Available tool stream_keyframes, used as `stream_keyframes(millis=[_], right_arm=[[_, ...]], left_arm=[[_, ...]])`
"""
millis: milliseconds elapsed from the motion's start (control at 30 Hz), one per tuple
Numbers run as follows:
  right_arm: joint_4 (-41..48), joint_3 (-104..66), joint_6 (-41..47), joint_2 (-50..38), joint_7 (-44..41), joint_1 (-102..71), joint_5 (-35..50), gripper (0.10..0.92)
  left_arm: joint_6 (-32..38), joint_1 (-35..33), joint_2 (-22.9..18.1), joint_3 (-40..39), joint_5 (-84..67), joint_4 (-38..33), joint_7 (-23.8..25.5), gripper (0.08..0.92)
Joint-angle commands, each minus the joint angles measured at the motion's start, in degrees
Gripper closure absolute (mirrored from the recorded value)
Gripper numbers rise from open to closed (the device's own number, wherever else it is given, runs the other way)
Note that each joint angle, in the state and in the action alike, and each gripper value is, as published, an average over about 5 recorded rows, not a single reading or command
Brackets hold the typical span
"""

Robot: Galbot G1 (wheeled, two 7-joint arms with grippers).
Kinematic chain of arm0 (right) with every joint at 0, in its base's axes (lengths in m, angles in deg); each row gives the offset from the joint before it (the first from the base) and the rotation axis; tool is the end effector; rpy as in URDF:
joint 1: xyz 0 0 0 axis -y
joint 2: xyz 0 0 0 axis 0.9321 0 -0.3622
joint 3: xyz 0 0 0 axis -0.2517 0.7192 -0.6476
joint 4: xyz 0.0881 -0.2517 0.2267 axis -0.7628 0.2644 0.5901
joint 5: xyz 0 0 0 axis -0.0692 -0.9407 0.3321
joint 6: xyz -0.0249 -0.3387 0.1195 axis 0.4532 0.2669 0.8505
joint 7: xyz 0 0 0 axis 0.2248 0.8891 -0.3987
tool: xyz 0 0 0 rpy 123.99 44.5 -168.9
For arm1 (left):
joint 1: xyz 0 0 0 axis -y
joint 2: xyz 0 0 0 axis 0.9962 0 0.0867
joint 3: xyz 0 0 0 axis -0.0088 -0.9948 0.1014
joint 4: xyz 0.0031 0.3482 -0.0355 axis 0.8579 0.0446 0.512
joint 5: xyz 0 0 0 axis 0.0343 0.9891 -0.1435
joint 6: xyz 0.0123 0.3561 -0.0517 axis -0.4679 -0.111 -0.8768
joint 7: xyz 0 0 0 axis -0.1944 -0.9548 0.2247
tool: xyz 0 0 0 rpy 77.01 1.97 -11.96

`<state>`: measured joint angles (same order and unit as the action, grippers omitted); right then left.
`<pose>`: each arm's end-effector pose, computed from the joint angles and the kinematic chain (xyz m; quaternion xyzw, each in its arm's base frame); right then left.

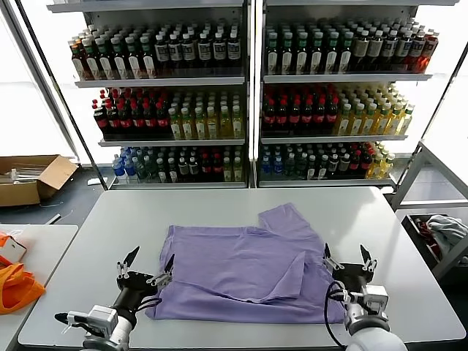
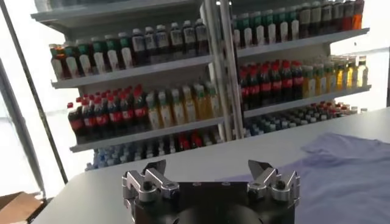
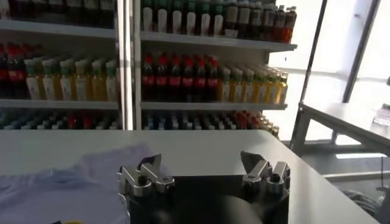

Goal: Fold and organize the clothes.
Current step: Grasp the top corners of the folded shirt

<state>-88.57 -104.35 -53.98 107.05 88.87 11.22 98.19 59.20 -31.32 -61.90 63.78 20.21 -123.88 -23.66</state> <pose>0.2792 -0.0434 -0.2356 0.0064 -0.9916 0.0698 0.1088 0.2031 0.0499 -0.2403 -0.0985 -0.9865 -0.0872 0.0977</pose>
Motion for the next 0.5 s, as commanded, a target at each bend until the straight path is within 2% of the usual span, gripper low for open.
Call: stream_keyframes(millis=[33, 233, 500], right_arm=[[14.33, 10.2, 6.36, -8.54, -11.29, 25.5, 3.38, 0.202], [22.84, 14.85, 7.28, -6.35, -9.04, 30.64, 3.66, 0.203], [30.99, 15.54, 7.19, 0.4, -6.28, 33.95, 3.77, 0.203]], left_arm=[[-3.54, 22.25, 8.41, -5.13, -8.84, 14.45, 5.14, 0.177], [-6.36, 28.99, 8.86, -9.52, -12.64, 22.44, 3.64, 0.177], [-10.24, 33.18, 8.93, -13.49, -14.38, 31.61, 1.85, 0.177]])
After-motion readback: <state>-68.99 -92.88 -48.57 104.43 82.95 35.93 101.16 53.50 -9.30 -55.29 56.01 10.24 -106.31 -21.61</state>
